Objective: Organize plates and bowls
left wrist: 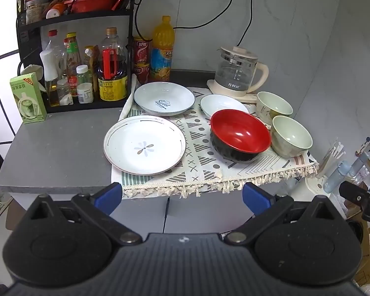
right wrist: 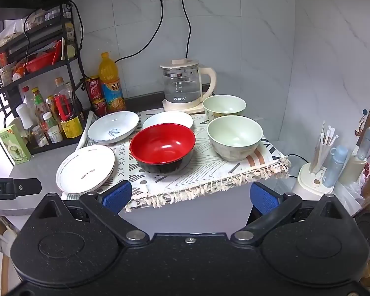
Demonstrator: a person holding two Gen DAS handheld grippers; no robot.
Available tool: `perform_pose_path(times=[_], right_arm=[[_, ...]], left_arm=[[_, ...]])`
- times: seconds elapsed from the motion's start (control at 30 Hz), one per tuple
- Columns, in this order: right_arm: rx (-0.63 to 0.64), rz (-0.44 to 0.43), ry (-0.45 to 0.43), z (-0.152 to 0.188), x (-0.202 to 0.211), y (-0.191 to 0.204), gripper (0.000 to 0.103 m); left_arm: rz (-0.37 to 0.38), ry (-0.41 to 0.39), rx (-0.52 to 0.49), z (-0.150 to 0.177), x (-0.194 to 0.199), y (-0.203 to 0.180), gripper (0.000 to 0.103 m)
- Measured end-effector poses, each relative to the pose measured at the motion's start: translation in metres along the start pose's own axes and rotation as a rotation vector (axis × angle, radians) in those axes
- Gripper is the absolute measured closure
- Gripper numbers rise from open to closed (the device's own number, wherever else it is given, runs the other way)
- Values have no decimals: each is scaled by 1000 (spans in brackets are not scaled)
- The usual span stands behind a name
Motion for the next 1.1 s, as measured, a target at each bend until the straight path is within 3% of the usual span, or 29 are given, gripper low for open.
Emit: perform_pose_path(times=[1.1], right_arm=[[10, -39, -16, 4, 11, 9, 0]], left_arm=[[-9, -13, 3, 6, 17, 7, 0]])
Point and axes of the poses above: each gripper's, at about its wrist camera, not at the fingertips, and x roughly against the way its jaws point, y to its left, z to its underside, the point moved 1 cm from there along -x, roughly the way its jaws point, and after that the axes turned 6 degrees about -z, right-handed, at the moved point
